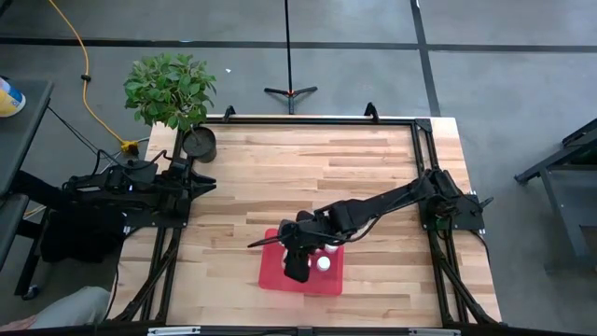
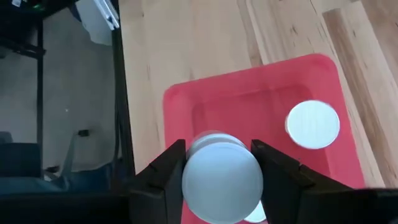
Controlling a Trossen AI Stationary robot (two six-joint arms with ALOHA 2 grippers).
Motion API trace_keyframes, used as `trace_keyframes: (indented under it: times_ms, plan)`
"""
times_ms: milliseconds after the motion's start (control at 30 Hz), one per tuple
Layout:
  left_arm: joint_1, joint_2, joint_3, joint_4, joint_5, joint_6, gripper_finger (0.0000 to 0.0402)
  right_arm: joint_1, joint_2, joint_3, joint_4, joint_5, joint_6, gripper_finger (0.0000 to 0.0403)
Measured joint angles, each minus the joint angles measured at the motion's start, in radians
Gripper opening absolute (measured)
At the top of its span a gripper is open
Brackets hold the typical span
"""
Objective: Pick and place pill bottles into a basket
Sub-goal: Put the white pill bottle into the red bin
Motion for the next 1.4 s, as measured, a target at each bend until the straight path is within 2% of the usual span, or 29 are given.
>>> trace_keyframes:
  times_ms: [167, 467, 800, 1167, 1400]
  plan:
    - [0.000, 0.000, 0.000, 0.000, 0.000, 0.000, 0.0145, -0.007, 0.027, 0.000, 0.012, -0.015, -0.022, 0.0148]
    - [0.000, 0.000, -0.001, 0.000, 0.000, 0.000, 0.0145, -0.028, 0.133, 0.000, 0.091, -0.118, -0.027, 0.0147]
    - [0.000, 0.000, -0.001, 0.000, 0.000, 0.000, 0.0145, -0.034, 0.194, 0.000, 0.073, -0.222, -0.081, 0.0147]
    - [0.000, 0.000, -0.001, 0.000, 0.000, 0.000, 0.0145, -0.033, 0.201, 0.000, 0.041, -0.239, -0.248, 0.0147]
    - [0.000, 0.000, -0.001, 0.000, 0.000, 0.000, 0.0145, -0.024, 0.201, 0.000, 0.140, -0.259, -0.422, 0.0147]
